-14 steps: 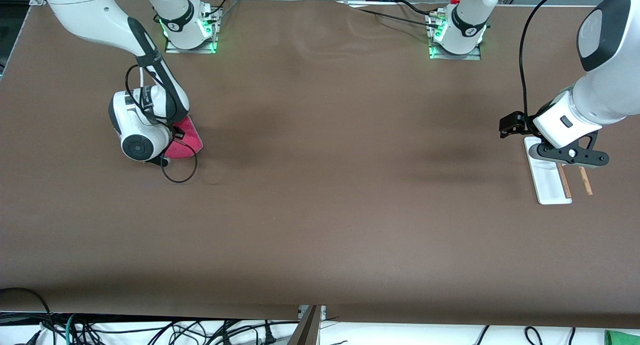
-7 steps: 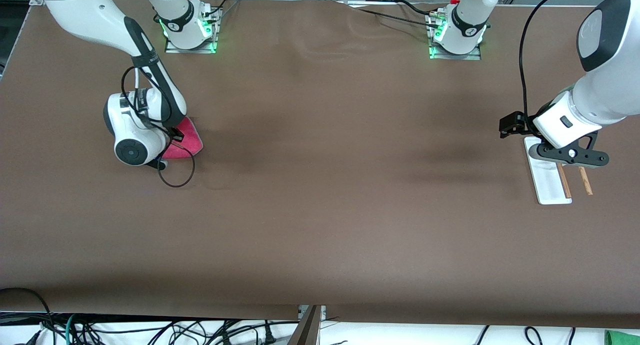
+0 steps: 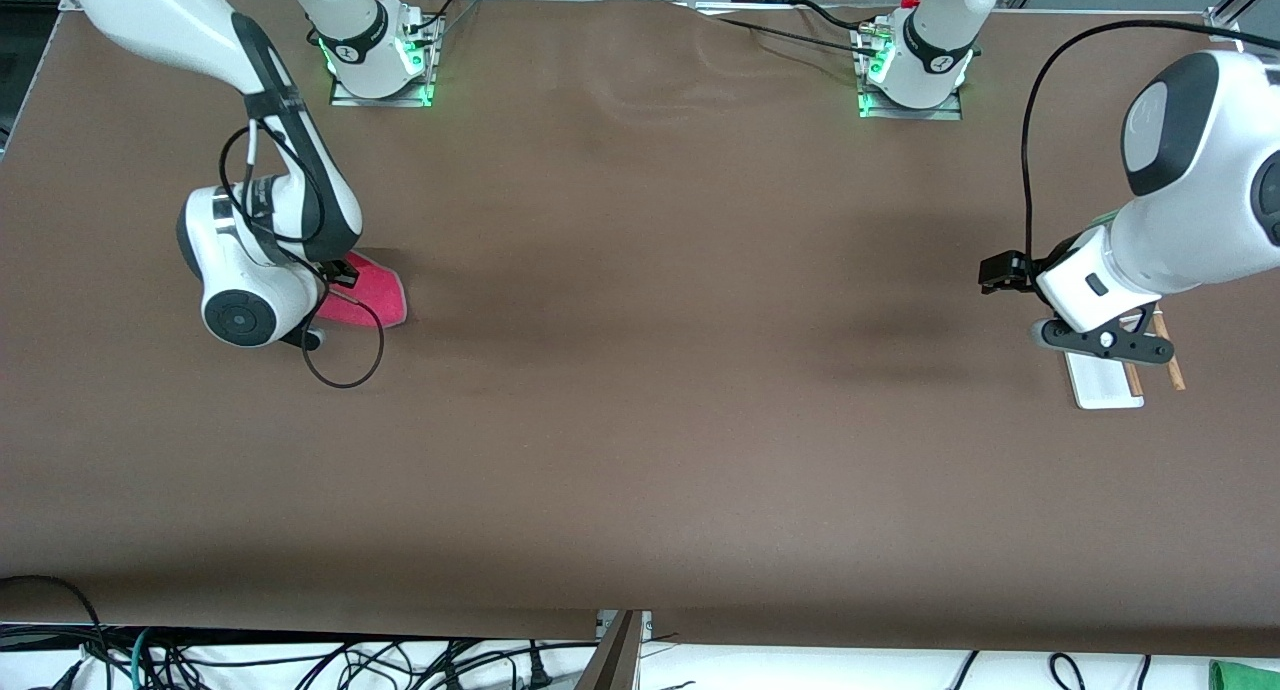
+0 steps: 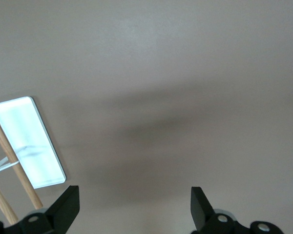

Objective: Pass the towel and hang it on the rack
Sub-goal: 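Lift the towel with the right gripper while the left gripper approaches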

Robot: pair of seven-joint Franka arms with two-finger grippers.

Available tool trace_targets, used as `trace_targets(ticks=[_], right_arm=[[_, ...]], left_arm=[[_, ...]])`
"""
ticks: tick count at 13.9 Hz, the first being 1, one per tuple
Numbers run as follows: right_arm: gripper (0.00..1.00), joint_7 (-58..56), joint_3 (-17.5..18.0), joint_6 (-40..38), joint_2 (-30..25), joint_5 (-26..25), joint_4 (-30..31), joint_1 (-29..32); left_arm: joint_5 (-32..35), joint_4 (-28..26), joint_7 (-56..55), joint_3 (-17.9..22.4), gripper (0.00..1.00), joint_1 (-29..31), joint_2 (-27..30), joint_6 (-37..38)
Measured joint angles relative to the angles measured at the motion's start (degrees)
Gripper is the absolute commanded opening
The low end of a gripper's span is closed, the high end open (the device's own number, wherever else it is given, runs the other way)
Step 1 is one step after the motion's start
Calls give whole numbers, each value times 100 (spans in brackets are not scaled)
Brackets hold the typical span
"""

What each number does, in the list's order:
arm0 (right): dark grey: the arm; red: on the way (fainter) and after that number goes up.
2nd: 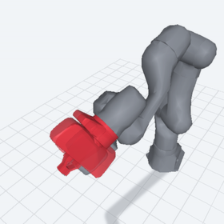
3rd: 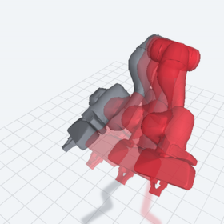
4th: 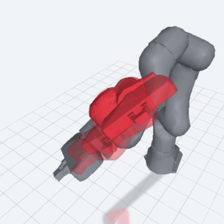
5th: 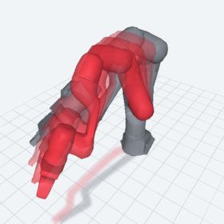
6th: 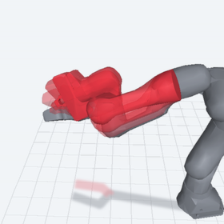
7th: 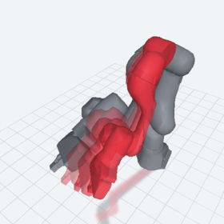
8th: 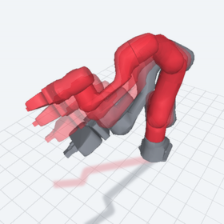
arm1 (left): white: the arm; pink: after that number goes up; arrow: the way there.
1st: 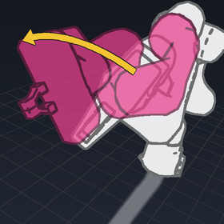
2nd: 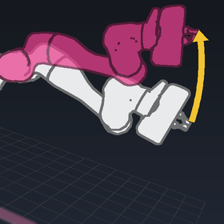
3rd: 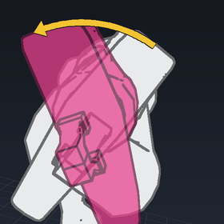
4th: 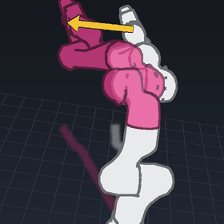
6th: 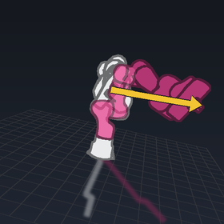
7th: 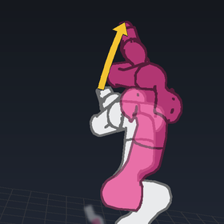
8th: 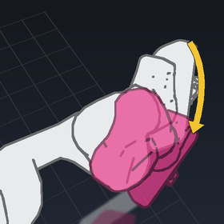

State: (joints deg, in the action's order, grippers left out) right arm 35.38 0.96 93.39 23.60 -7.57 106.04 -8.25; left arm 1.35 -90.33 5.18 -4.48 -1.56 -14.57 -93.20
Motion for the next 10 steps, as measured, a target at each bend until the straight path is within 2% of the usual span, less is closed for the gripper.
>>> trace_targets(ticks=[3, 6, 10], right_arm=[[0, 8, 333, -781, -238, 13, -669, -28], [0, 8, 647, -1388, -299, 59, -1359, -42], [0, 34, 1015, -1756, -297, 176, -2058, -173]], left_arm=[[-240, 55, 680, -6, 100, -11, -104, 7], [-1352, 60, 1160, 22, 100, 42, -230, 22], [-2724, 66, 2330, 51, 100, 237, -785, 26]])
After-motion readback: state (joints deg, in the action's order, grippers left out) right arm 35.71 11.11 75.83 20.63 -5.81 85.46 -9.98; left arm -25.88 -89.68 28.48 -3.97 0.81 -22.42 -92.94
